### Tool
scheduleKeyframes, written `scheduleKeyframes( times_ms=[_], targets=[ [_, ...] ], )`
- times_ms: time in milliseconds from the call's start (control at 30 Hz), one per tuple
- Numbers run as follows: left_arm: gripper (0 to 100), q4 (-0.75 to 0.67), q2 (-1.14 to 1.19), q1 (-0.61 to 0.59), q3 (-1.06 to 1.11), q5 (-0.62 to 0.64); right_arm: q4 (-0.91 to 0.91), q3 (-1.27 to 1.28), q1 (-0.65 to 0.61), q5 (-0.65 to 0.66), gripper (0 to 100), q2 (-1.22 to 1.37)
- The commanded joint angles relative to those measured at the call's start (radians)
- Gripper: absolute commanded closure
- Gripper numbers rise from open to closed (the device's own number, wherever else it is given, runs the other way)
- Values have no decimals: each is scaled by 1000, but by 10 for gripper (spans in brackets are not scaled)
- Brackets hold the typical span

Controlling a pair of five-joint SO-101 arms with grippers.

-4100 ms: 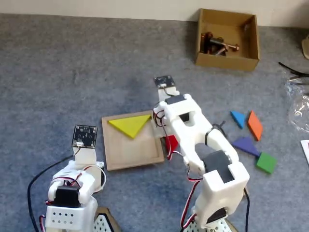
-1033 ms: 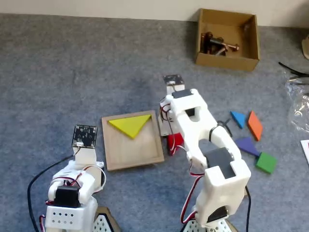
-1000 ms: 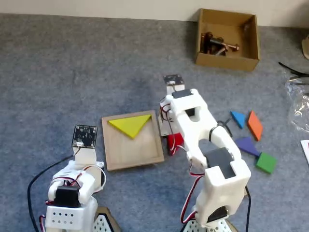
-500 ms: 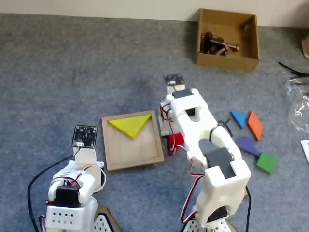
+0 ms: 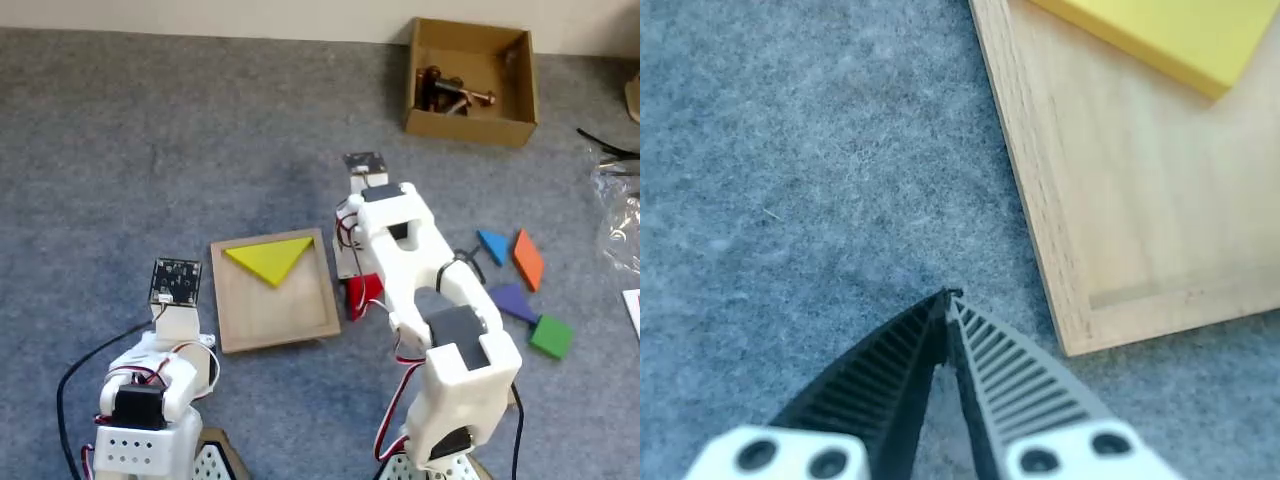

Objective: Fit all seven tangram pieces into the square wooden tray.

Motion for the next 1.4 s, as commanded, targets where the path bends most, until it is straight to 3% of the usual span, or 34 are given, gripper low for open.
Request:
scheduleKeyframes(
  times_ms=[0, 300, 933, 1367],
  targets=[
    [995, -2, -7, 15, 19, 8, 8, -39, 7, 2, 931, -12],
    [995, -2, -7, 15, 19, 8, 18, -42, 5, -5, 931, -18],
    [995, -2, -7, 15, 19, 8, 245, -219, 1, -5, 931, -18],
    [995, -2, -7, 15, 19, 8, 234, -214, 7, -5, 931, -12]
  ],
)
